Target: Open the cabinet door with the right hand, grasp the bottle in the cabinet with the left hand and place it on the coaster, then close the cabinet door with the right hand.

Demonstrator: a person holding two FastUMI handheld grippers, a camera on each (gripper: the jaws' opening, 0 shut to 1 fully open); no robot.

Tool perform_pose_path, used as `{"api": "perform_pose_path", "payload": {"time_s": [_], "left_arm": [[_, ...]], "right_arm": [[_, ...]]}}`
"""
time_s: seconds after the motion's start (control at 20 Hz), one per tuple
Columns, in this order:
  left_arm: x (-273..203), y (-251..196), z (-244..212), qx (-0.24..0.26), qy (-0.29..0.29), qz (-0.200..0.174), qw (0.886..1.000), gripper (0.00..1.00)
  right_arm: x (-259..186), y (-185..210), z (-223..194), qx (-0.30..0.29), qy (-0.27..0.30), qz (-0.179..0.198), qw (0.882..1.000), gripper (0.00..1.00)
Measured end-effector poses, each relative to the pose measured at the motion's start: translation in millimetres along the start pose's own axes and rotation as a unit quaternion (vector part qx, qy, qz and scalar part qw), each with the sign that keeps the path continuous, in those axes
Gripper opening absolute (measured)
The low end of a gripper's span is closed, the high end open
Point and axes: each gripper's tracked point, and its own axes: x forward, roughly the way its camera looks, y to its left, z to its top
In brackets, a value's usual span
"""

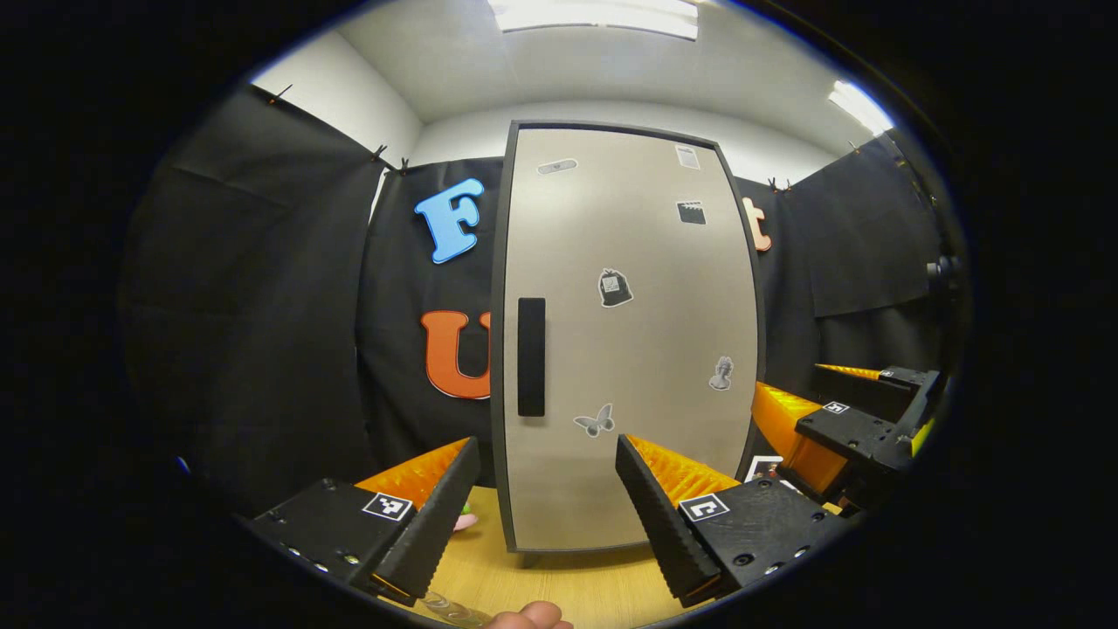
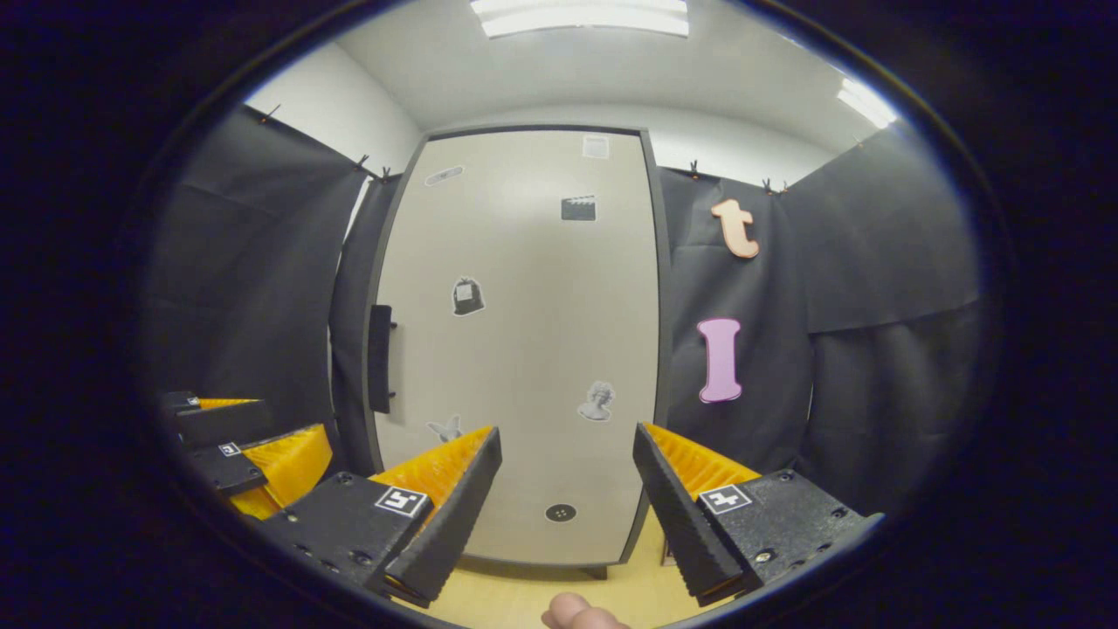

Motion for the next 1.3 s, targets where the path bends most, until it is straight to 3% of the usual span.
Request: {"api": "perform_pose_path", "payload": {"time_s": [1.3], "left_arm": [[-7, 16, -16, -0.004, 0.024, 0.017, 1.000, 0.95]], "right_arm": [[11, 17, -19, 0.015, 0.038, 0.025, 0.999, 0.98]]}}
